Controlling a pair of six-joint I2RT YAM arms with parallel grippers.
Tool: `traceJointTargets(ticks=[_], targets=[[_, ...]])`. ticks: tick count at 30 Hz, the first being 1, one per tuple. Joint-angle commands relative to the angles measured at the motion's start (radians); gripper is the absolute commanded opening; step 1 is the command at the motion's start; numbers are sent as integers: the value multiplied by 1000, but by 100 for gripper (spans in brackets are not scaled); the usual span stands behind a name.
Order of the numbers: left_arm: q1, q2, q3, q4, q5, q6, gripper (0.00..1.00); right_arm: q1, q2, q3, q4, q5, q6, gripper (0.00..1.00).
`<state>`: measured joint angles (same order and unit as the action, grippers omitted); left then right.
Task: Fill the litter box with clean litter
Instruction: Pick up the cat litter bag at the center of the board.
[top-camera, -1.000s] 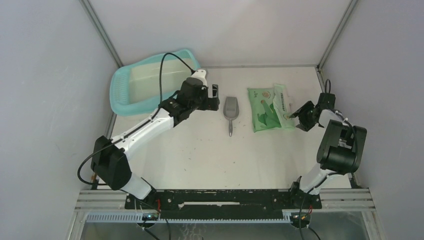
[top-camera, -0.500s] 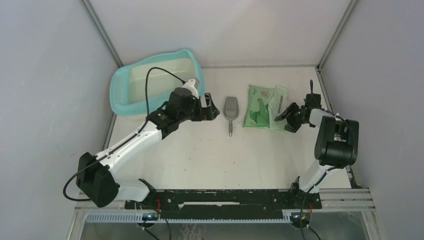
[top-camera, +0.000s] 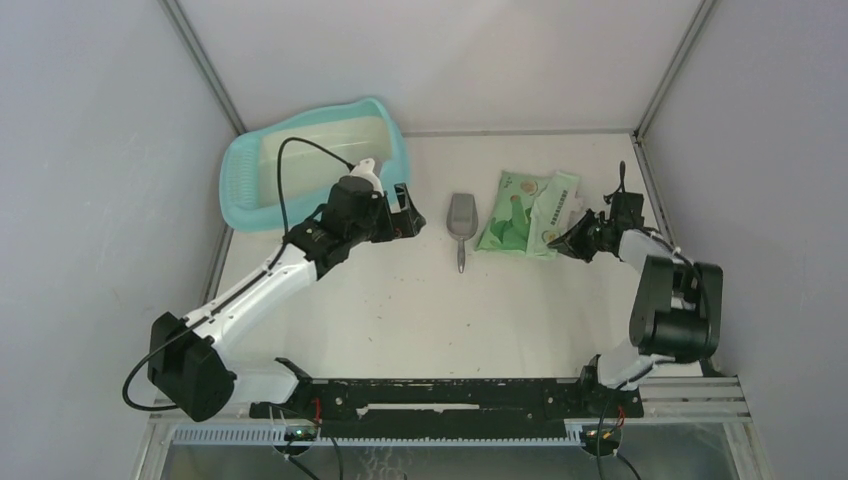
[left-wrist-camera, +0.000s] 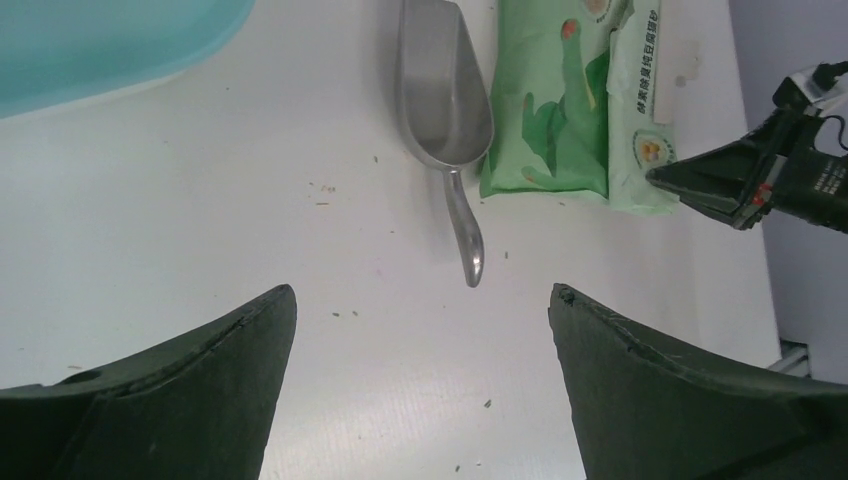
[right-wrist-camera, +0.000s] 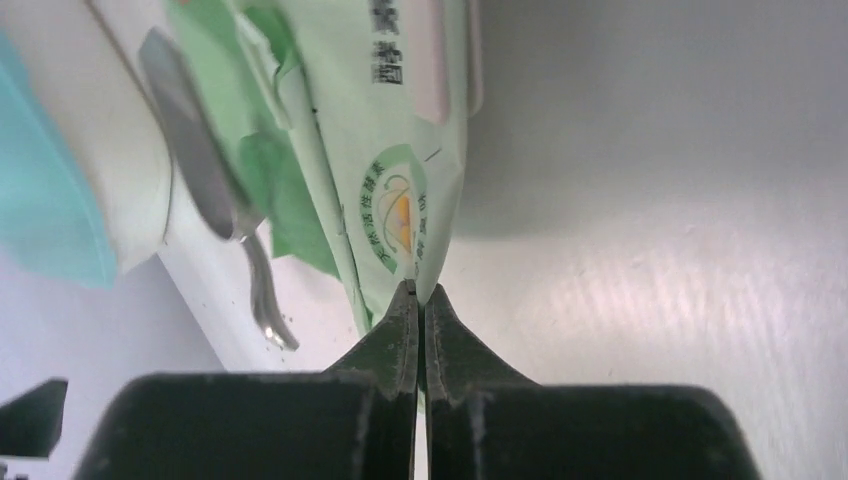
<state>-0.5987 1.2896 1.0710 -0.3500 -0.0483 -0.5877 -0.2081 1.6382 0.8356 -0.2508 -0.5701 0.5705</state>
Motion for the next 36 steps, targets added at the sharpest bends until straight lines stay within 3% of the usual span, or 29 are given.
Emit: traceJointTargets(ticks=[1, 5, 7, 10, 15, 21, 26, 32, 36], targets=[[11, -23, -69, 110, 89, -50, 100, 32, -254, -2, -136, 30, -116, 0], [-18, -5, -78, 157, 120, -115, 100, 80, -468, -15, -267, 91, -158, 0], [-68, -26, -92, 190, 84, -139, 100, 112, -541, -22, -320, 107, -143, 0], [-156, -26, -53, 114, 1, -153, 100, 185, -640, -83, -310, 118, -55, 0], [-238, -79, -112, 101, 39, -194, 100, 460, -741, -193, -211, 303, 159, 0], [-359, -200, -158, 67, 6, -234, 100, 700, -662, -163, -168, 475, 294, 0], [-414, -237, -218, 58, -64, -251, 100, 791, -591, -120, -97, 506, 379, 0], [-493, -312, -322, 154, -125, -133, 100, 851, -464, -15, -59, 472, 396, 0], [-616, -351, -351, 180, -323, 12, 100, 866, -412, 57, -67, 430, 390, 0]])
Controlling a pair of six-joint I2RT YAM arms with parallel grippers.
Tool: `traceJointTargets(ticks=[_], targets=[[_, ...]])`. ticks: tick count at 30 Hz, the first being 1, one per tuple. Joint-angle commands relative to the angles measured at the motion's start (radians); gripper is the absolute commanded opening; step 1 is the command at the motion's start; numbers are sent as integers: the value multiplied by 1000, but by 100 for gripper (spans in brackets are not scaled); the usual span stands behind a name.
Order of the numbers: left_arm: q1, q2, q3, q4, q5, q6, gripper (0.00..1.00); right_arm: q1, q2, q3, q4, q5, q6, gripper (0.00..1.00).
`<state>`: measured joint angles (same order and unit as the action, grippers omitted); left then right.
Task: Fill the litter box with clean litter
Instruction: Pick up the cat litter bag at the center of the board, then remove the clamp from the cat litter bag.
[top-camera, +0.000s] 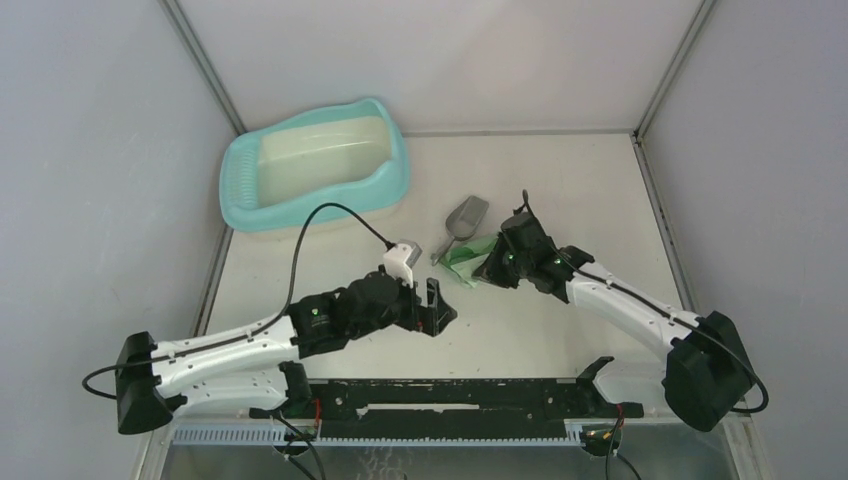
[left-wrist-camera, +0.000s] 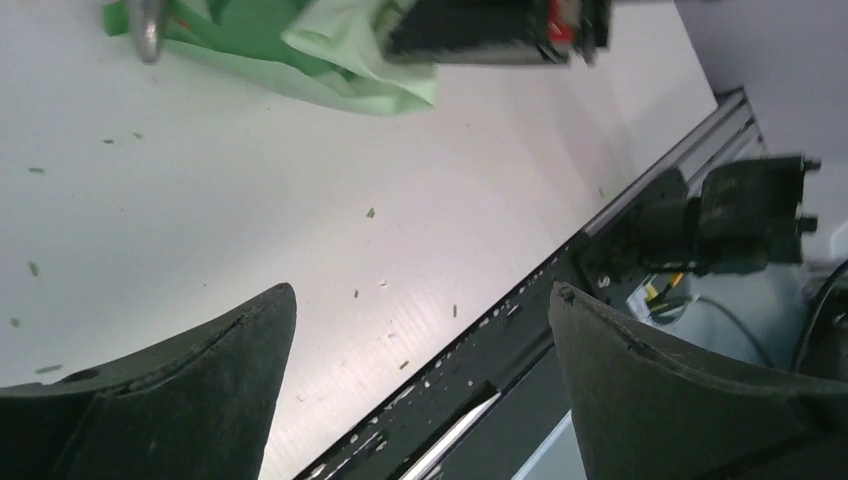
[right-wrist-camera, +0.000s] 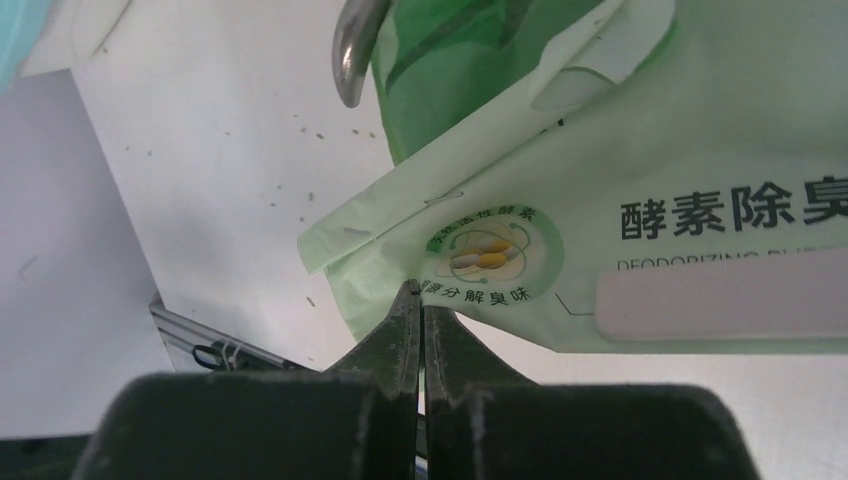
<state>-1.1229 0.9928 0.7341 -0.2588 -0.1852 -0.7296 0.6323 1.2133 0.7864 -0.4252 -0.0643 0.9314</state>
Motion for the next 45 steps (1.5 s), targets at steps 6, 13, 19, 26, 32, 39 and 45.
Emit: traceJointTargets(ticks=[6, 13, 19, 26, 32, 39, 45], targets=[[-169, -2, -15, 100, -314, 306, 100, 28, 18, 142, 57, -134, -3, 0], [-303, 250, 90, 111, -614, 535, 100, 19, -30, 142, -26, -204, -59, 0], [-383, 452, 190, 148, -783, 682, 99, -19, -46, 142, -66, -288, -99, 0], [-396, 477, 151, 309, -786, 728, 98, -23, -38, 142, -81, -354, -134, 0], [-390, 520, 147, 405, -747, 795, 96, -5, -26, 142, -65, -396, -144, 0], [-342, 563, 135, 442, -643, 751, 59, 7, -29, 149, -60, -432, -150, 0], [-290, 527, 100, 442, -541, 700, 0, -8, -37, 178, -96, -431, -167, 11]])
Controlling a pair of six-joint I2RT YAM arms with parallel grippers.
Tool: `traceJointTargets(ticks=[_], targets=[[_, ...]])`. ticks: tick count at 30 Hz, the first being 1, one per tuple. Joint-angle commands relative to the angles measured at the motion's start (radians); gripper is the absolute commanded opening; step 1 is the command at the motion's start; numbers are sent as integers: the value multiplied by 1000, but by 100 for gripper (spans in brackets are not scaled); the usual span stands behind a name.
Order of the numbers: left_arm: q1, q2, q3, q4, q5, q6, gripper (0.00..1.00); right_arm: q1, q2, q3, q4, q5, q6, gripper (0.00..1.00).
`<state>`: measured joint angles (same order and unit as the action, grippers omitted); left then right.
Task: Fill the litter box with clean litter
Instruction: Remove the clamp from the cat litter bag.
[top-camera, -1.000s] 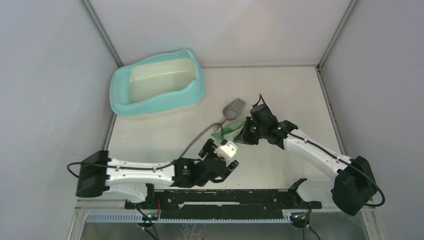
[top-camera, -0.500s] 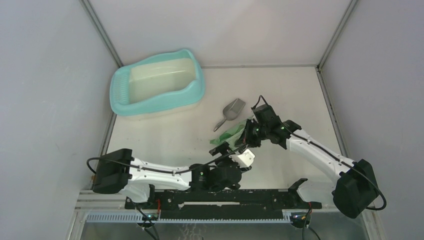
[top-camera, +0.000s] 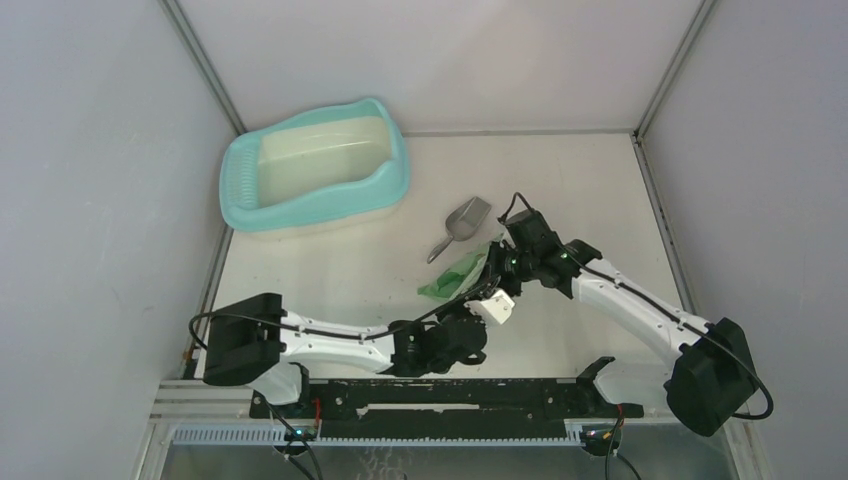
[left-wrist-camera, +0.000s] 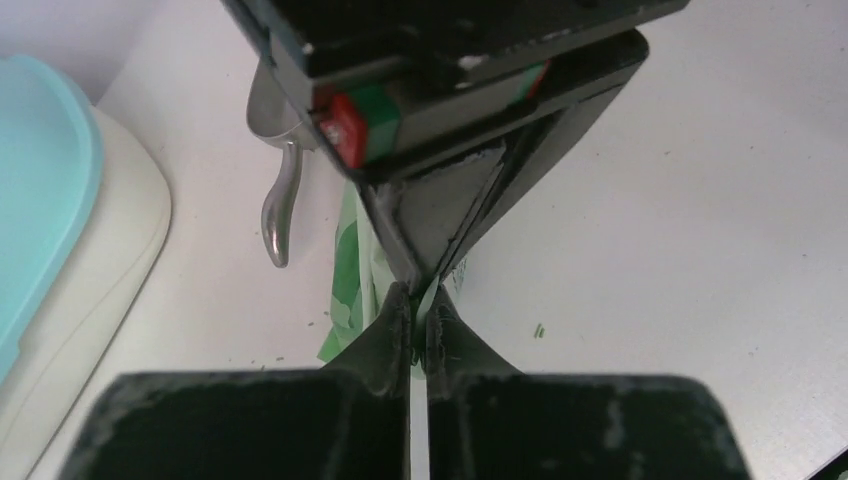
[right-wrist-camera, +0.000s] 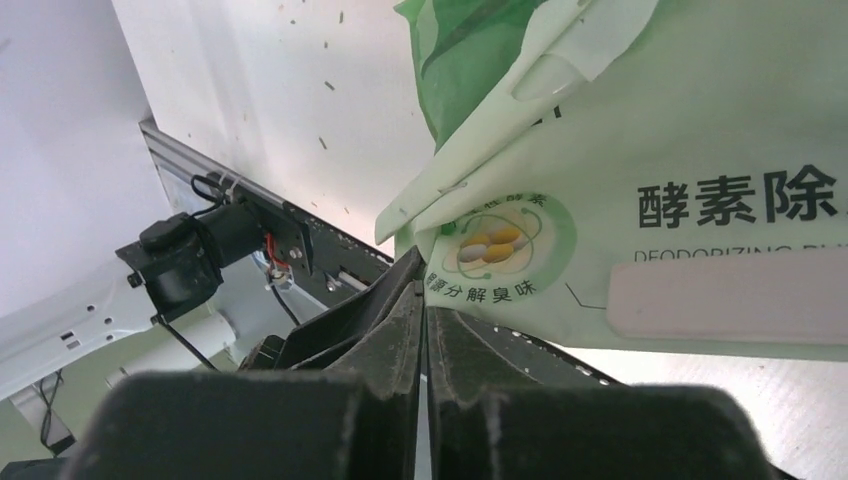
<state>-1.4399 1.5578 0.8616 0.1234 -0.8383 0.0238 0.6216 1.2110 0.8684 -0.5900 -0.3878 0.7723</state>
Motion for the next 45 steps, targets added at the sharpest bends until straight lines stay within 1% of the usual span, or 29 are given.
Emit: traceJointTargets(ticks=[1, 2, 5, 9, 12, 15, 18, 21, 24, 28, 32, 33, 34, 35, 41, 45], targets=[[33, -51, -38, 63, 128, -58, 0, -5, -39, 100, 61, -106, -14, 20], [37, -62, -49, 66, 140, -62, 0, -19, -45, 104, 47, -105, -20, 27], [49, -97, -86, 75, 154, -87, 0, -86, -82, 109, 8, -91, -36, 44], [63, -141, -125, 91, 169, -110, 0, -215, -164, 109, -60, -69, -46, 50], [71, -158, -131, 102, 186, -117, 0, -300, -213, 108, -131, -27, -27, 51], [74, -169, -119, 105, 201, -117, 0, -365, -228, 104, -231, -25, -10, 48], [76, -186, -105, 100, 218, -115, 0, -375, -272, 52, -258, -62, 4, 49], [81, -210, -89, 90, 243, -114, 0, -378, -342, -20, -252, -79, 49, 57], [83, -242, -82, 86, 253, -114, 0, -408, -381, -66, -265, -94, 79, 62], [91, -292, -85, 87, 273, -118, 0, -489, -392, -99, -261, -162, 92, 64], [98, -325, -88, 86, 291, -126, 0, -520, -385, -100, -246, -167, 105, 66], [98, -330, -87, 87, 296, -129, 0, -524, -371, -101, -242, -162, 107, 71], [98, -332, -88, 90, 303, -132, 0, -529, -359, -103, -237, -157, 110, 79], [97, -335, -89, 94, 310, -136, 0, -537, -346, -110, -224, -158, 116, 80], [97, -337, -105, 125, 341, -165, 0, -544, -282, -116, -147, -145, 150, 80], [97, -349, -122, 136, 349, -174, 0, -549, -266, -117, -133, -111, 153, 76]])
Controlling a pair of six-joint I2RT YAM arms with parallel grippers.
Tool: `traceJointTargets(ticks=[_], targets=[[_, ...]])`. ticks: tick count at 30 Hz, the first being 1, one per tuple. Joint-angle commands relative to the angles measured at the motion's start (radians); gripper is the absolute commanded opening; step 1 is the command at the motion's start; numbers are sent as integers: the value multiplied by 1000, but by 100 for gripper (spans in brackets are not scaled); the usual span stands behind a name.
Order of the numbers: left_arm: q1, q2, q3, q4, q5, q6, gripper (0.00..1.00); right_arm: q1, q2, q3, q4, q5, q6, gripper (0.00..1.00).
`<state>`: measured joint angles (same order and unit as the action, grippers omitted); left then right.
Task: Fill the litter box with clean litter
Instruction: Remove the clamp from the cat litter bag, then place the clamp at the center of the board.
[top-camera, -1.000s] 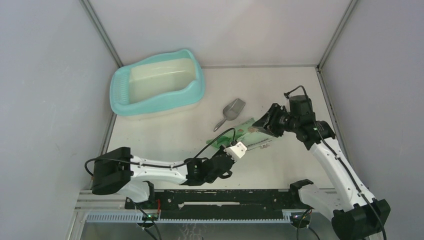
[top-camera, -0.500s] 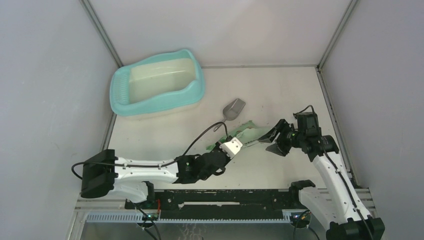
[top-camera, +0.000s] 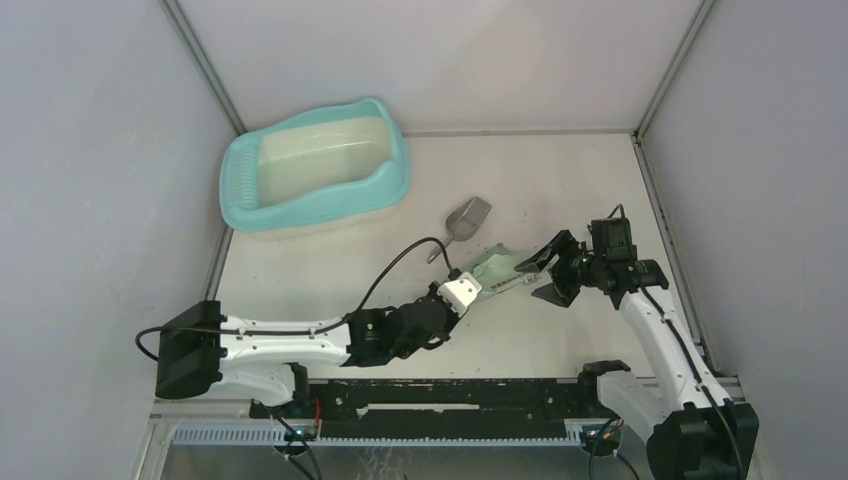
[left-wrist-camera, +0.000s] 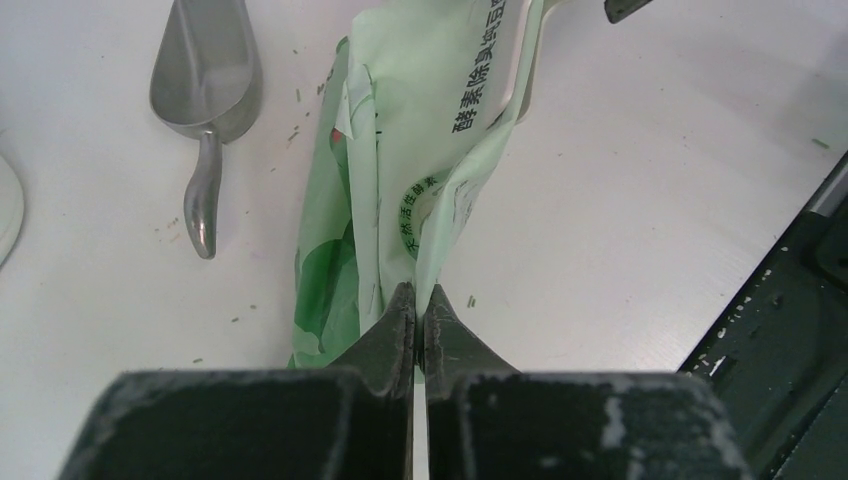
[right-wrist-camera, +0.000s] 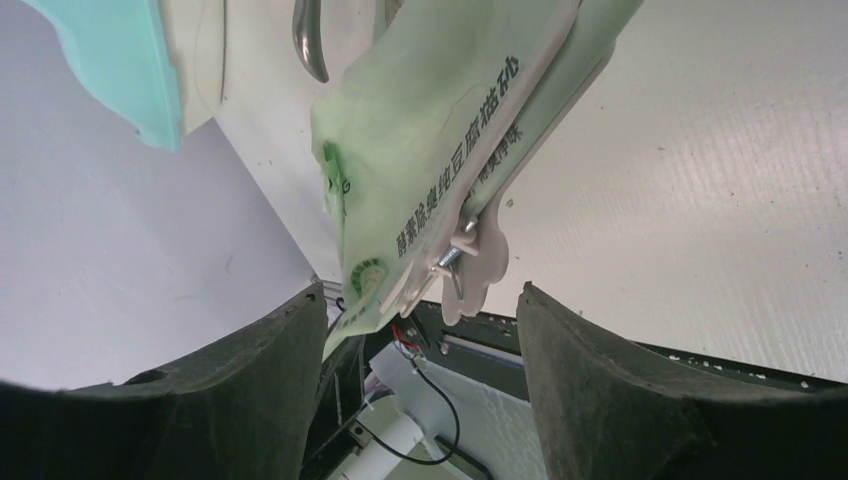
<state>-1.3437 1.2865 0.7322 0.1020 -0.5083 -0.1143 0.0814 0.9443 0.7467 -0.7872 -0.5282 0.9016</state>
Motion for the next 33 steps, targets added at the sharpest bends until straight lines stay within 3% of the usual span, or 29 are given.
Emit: traceJointTargets(ticks=[1, 14, 18, 22, 29, 33], targets=[[1, -82, 3, 159, 18, -36, 0, -9, 4, 5, 65, 38, 22, 74], [1, -89, -12, 179, 24, -35, 0, -14, 51, 5, 79, 94, 3, 57], [2, -90, -15, 180, 25, -33, 0, -15, 53, 5, 94, 94, 5, 38], [3, -89, -19, 182, 28, -34, 0, -15, 59, 5, 95, 88, -5, 0], [8, -84, -21, 178, 27, -34, 0, -38, -8, 27, 83, 63, -35, 0], [19, -106, -34, 174, 24, -38, 0, -127, -42, 92, 21, 44, -106, 0]])
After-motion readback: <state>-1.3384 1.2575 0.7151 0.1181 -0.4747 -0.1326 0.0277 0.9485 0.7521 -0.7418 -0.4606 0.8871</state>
